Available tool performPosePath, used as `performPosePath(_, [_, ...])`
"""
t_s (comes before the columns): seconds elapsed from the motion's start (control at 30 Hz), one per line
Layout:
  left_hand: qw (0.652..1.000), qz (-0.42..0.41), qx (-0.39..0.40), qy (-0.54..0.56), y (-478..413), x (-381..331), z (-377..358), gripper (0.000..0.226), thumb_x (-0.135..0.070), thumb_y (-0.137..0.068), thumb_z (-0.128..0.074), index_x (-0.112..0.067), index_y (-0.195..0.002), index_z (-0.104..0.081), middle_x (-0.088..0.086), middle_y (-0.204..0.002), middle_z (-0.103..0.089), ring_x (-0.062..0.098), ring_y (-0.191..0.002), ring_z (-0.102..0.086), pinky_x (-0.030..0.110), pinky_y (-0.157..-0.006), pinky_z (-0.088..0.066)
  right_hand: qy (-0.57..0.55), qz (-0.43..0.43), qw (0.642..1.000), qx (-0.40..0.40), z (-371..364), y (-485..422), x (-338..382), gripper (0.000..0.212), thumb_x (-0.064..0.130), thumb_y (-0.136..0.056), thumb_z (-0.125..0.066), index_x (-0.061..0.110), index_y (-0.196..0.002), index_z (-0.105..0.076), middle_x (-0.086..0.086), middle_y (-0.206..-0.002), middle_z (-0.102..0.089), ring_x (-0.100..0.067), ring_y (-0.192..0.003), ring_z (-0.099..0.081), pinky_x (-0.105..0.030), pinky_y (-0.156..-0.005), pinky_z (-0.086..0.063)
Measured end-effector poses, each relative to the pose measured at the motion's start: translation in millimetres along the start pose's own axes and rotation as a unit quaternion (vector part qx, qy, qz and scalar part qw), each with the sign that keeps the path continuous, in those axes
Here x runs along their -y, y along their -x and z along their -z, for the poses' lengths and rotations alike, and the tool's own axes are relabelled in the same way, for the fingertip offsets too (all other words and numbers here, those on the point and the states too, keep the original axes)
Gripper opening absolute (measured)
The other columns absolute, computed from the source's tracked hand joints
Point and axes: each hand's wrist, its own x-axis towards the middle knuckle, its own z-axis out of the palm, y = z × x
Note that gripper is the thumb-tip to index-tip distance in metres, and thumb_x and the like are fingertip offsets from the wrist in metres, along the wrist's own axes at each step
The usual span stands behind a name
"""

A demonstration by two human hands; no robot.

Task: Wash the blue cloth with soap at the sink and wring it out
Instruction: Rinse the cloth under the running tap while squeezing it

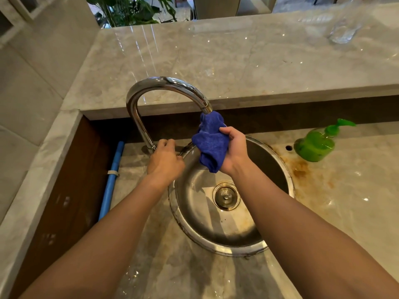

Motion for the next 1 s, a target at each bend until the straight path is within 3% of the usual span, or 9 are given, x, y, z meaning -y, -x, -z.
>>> performPosePath(0.2, [0.998,0.022,-0.016,0.056,-2.3,-13.0,9.6,0.032,-0.028,-0.096,-0.054,-0.017,-0.126,-0.054,0.005,-0.132,-0.047,0.021,-0.110,-0.054,0.034,-0.091,-0.046,0.013,-0.025,1.000,-0.005,-3.4,5.4,2.5,0.056,0.018,-0.086,-0.061,0.013,-0.141,-0.051,-0.017,-0.127,-0.065,-0.031,-0.102,-0.066,-0.041,-0.093,-0.053])
performPosePath(0.3, [0.978,0.001,-0.068,0.195,7.0,-37.8,13.3,0.036,-0.043,-0.103,-0.035,-0.017,-0.101,-0.061,0.004,-0.107,-0.058,0.015,-0.091,-0.053,0.030,-0.078,-0.039,0.027,-0.029,0.999,0.017,-5.1,5.3,4.4,0.047,0.021,-0.089,-0.058,0.010,-0.135,-0.056,-0.017,-0.126,-0.066,-0.030,-0.104,-0.065,-0.040,-0.098,-0.050])
performPosePath(0.43, [0.827,0.149,0.135,0.526,11.8,-62.1,9.2,0.048,-0.065,-0.092,-0.042,-0.027,-0.118,-0.054,0.004,-0.111,-0.068,0.026,-0.097,-0.068,0.047,-0.082,-0.058,0.040,-0.034,0.998,0.035,-5.8,4.2,2.7,0.034,0.023,-0.094,-0.053,0.007,-0.123,-0.063,-0.018,-0.112,-0.068,-0.031,-0.097,-0.066,-0.044,-0.095,-0.051])
performPosePath(0.5, [0.751,0.186,0.213,0.597,9.4,-60.2,6.8,0.045,-0.052,-0.092,-0.055,-0.025,-0.128,-0.051,0.007,-0.121,-0.067,0.031,-0.106,-0.066,0.050,-0.082,-0.058,0.040,-0.028,0.998,0.051,-6.6,3.0,2.0,0.042,0.022,-0.095,-0.053,0.006,-0.133,-0.059,-0.020,-0.116,-0.067,-0.031,-0.100,-0.064,-0.045,-0.099,-0.049])
performPosePath(0.57, [0.724,0.176,0.243,0.621,5.2,-54.3,4.9,0.035,-0.034,-0.096,-0.057,-0.019,-0.127,-0.055,0.011,-0.121,-0.069,0.031,-0.108,-0.066,0.049,-0.088,-0.055,0.063,-0.007,0.996,0.066,-6.6,2.0,4.5,0.042,0.018,-0.096,-0.052,0.008,-0.137,-0.056,-0.018,-0.116,-0.066,-0.029,-0.100,-0.063,-0.042,-0.097,-0.049])
performPosePath(0.7, [0.762,0.172,0.139,0.609,-8.4,-42.9,4.2,0.024,-0.012,-0.099,-0.050,-0.007,-0.119,-0.061,0.016,-0.113,-0.068,0.024,-0.093,-0.069,0.035,-0.072,-0.057,0.202,0.065,0.975,0.062,-3.4,2.9,14.0,0.036,0.010,-0.100,-0.047,0.010,-0.133,-0.059,-0.014,-0.119,-0.067,-0.028,-0.107,-0.062,-0.040,-0.097,-0.048])
performPosePath(0.87, [0.722,0.160,0.142,0.658,-23.6,-40.3,5.7,0.026,-0.019,-0.093,-0.062,-0.012,-0.118,-0.063,0.015,-0.117,-0.069,0.027,-0.104,-0.069,0.039,-0.084,-0.056,0.234,0.084,0.968,0.043,8.1,2.0,20.9,0.036,0.005,-0.097,-0.055,0.018,-0.131,-0.059,-0.012,-0.127,-0.067,-0.032,-0.116,-0.066,-0.051,-0.101,-0.053])
performPosePath(0.97, [0.765,0.100,0.103,0.628,-27.1,-41.2,5.8,0.019,-0.012,-0.094,-0.059,-0.014,-0.111,-0.067,0.013,-0.113,-0.070,0.026,-0.103,-0.069,0.035,-0.081,-0.057,0.138,0.061,0.988,0.042,11.7,-2.3,21.0,0.054,-0.003,-0.092,-0.061,0.023,-0.138,-0.051,-0.014,-0.131,-0.064,-0.035,-0.110,-0.070,-0.052,-0.089,-0.060])
performPosePath(1.0, [0.818,0.071,0.056,0.568,-27.8,-37.2,6.9,0.016,-0.014,-0.095,-0.059,-0.017,-0.107,-0.069,0.011,-0.111,-0.070,0.025,-0.103,-0.068,0.035,-0.083,-0.056,0.115,0.053,0.991,0.039,11.9,-4.4,20.7,0.058,-0.005,-0.092,-0.062,0.024,-0.139,-0.049,-0.015,-0.132,-0.062,-0.036,-0.110,-0.070,-0.051,-0.085,-0.061])
